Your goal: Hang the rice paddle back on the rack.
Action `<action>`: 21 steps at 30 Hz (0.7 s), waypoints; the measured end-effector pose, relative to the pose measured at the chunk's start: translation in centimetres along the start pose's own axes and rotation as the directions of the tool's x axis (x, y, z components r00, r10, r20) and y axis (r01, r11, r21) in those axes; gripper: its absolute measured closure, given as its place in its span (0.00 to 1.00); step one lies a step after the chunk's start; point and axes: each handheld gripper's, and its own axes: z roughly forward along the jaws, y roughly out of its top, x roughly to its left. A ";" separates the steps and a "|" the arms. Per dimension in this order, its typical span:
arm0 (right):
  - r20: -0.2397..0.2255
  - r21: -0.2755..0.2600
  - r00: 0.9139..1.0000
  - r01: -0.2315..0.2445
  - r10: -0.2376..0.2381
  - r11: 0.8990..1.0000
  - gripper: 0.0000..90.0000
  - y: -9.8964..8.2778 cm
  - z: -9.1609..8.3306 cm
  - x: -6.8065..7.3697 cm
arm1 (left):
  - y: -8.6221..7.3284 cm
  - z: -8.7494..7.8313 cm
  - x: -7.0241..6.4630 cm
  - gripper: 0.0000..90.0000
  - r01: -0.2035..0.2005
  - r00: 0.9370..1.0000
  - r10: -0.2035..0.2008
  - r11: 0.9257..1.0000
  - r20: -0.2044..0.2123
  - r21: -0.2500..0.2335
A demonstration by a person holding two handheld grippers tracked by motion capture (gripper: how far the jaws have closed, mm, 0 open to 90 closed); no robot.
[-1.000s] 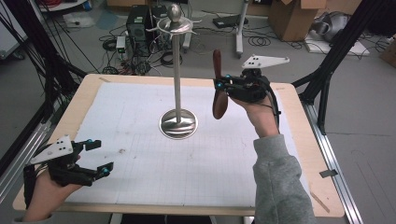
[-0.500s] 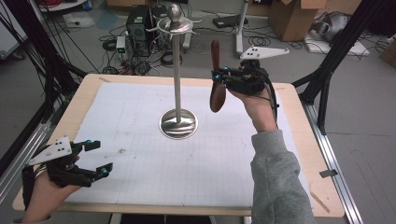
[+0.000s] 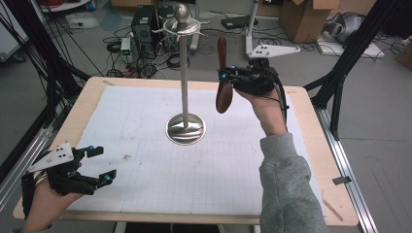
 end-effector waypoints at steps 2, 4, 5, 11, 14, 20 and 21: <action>0.000 0.003 1.000 0.005 -0.005 1.000 0.87 0.2 0.0 0.2 | 0.0 0.0 0.1 0.06 0.000 1.000 0.000 1.000 -0.003 0.003; -0.004 -0.001 1.000 0.006 -0.006 1.000 0.87 0.4 0.0 0.3 | 0.0 0.0 0.0 0.06 -0.001 1.000 0.001 1.000 0.000 0.003; -0.005 0.001 1.000 0.008 -0.008 1.000 0.87 0.5 0.1 0.3 | 0.0 0.0 0.0 0.06 -0.002 1.000 0.002 1.000 0.001 0.003; -0.013 0.000 1.000 0.014 -0.014 1.000 0.87 0.9 0.6 0.6 | 0.0 0.0 0.0 0.06 0.004 1.000 -0.004 1.000 0.001 -0.002; -0.013 -0.002 1.000 0.014 -0.014 1.000 0.87 0.8 0.9 0.5 | 0.0 -0.1 0.0 0.06 0.000 1.000 0.000 1.000 0.001 0.000; -0.015 -0.013 1.000 0.010 -0.010 1.000 0.87 1.1 1.1 0.6 | -0.1 -0.2 0.0 0.06 0.003 1.000 -0.003 1.000 0.000 -0.003; -0.016 -0.014 1.000 0.010 -0.010 1.000 0.87 1.2 1.1 0.6 | -0.1 -0.2 0.0 0.06 0.004 1.000 -0.004 1.000 0.000 -0.004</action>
